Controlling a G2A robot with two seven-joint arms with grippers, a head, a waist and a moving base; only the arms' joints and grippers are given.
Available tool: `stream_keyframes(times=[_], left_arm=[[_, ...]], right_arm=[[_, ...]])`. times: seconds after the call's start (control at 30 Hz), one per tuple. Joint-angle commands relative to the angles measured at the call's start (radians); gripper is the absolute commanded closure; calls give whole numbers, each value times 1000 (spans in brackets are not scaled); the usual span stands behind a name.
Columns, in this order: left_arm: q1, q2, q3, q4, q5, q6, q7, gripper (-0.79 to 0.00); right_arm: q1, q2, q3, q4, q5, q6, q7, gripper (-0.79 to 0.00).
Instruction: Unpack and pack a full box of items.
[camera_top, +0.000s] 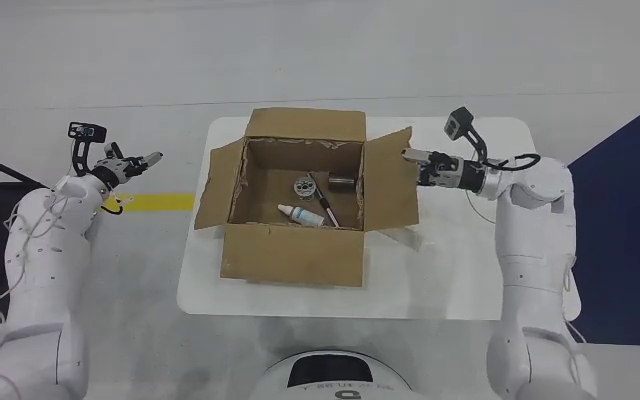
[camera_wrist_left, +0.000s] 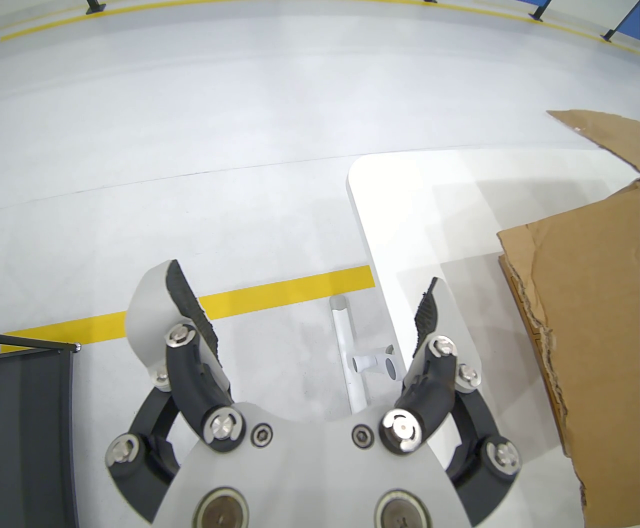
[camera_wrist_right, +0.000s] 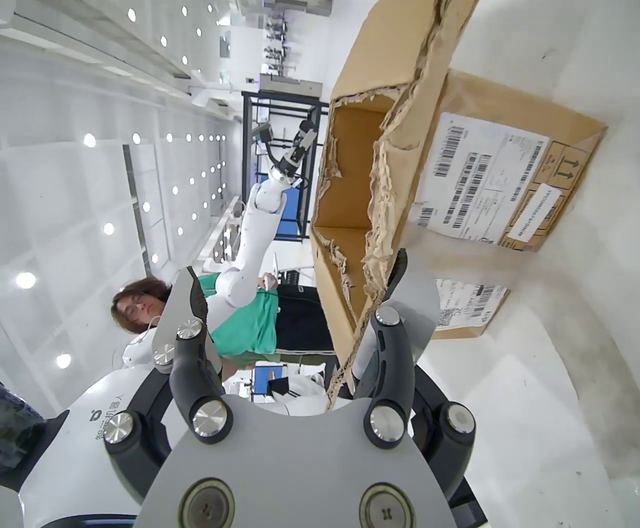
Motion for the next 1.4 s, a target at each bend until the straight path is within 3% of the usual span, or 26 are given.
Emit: stream_keyframes(times=[0.0, 0.07, 0.23, 0.33, 0.4, 0.47, 0.57, 0.63, 0.7, 0.73, 0.9, 1.03, 1.37], left_arm=[[0, 0, 0, 0, 0, 0, 0, -785], [0, 0, 0, 0, 0, 0, 0, -785], [0, 0, 0, 0, 0, 0, 0, -785], [0, 0, 0, 0, 0, 0, 0, -785], [0, 0, 0, 0, 0, 0, 0, -785], [0, 0, 0, 0, 0, 0, 0, -785], [0, 0, 0, 0, 0, 0, 0, -785], [0, 0, 0, 0, 0, 0, 0, -785], [0, 0, 0, 0, 0, 0, 0, -785], [6, 0, 4, -6, 8, 9, 0, -785], [48, 0, 52, -65, 126, 80, 5, -785], [85, 0, 96, -124, 242, 127, 78, -785], [133, 6, 159, -206, 378, 36, 239, -785]], right_arm=[[18, 10, -52, -15, 15, 7, 0, -566], [31, 18, -89, -45, 15, 14, 0, -548], [67, 31, -146, -131, -27, 31, -2, -668], [89, 31, -214, -164, -66, 55, -15, -680], [116, 27, -290, -163, -117, 88, -27, -582], [151, 18, -376, -142, -154, 118, -48, -416], [213, 2, -498, -81, -207, 153, -86, -391], [249, -7, -554, -41, -237, 174, -120, -536], [274, -12, -584, -10, -240, 173, -137, -767], [285, -12, -594, 3, -256, 178, -151, -785], [300, -7, -614, -1, -307, 196, -181, -785], [281, 3, -606, -34, -331, 205, -186, -785], [229, 34, -539, -75, -330, 204, -194, -785]])
